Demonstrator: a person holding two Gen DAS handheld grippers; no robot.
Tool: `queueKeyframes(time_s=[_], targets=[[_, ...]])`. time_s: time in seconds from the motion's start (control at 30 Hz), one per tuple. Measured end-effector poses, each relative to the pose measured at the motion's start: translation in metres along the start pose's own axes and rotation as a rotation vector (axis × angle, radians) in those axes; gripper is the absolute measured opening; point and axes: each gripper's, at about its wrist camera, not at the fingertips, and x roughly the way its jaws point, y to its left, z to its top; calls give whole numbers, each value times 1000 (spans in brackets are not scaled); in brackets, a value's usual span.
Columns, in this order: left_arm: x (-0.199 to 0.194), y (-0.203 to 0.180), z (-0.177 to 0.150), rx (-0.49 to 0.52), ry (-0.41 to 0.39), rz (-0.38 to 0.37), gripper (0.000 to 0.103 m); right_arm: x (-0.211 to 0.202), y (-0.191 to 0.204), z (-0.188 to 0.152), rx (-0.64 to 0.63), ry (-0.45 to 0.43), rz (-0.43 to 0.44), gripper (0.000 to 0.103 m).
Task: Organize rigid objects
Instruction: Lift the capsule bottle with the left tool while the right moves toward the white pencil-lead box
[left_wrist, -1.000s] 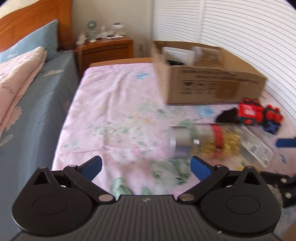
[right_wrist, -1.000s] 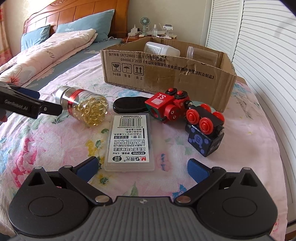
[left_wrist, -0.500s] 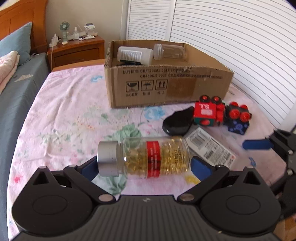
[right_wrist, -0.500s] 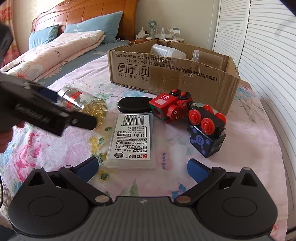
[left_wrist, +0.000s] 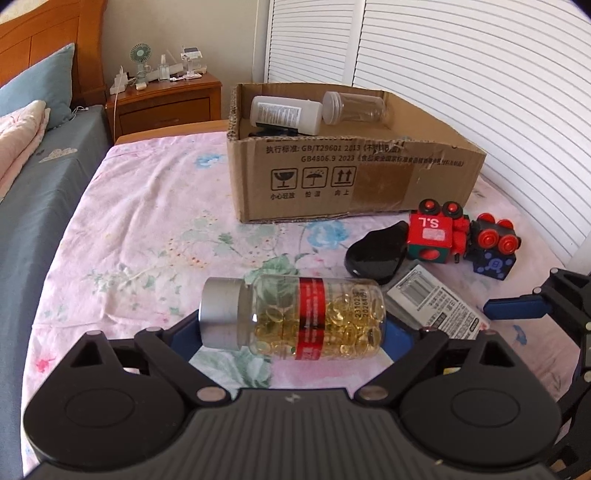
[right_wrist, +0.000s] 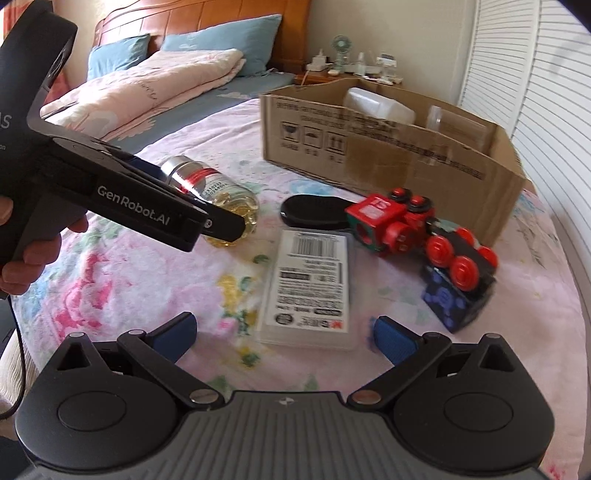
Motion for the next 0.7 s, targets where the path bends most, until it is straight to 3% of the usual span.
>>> queueKeyframes(time_s=[0.1,0.47,0.7], targets=[[-3,6,-3,-3,-4,1,94,2,0,3,14,9,-13,103],[-5,11,-7,36,-16,-23,94,-4,-33,-1,252,64,-237,103],[-5,12,-7,66,-25,-43,94,-10,-43,-3,305,102,-353,103]])
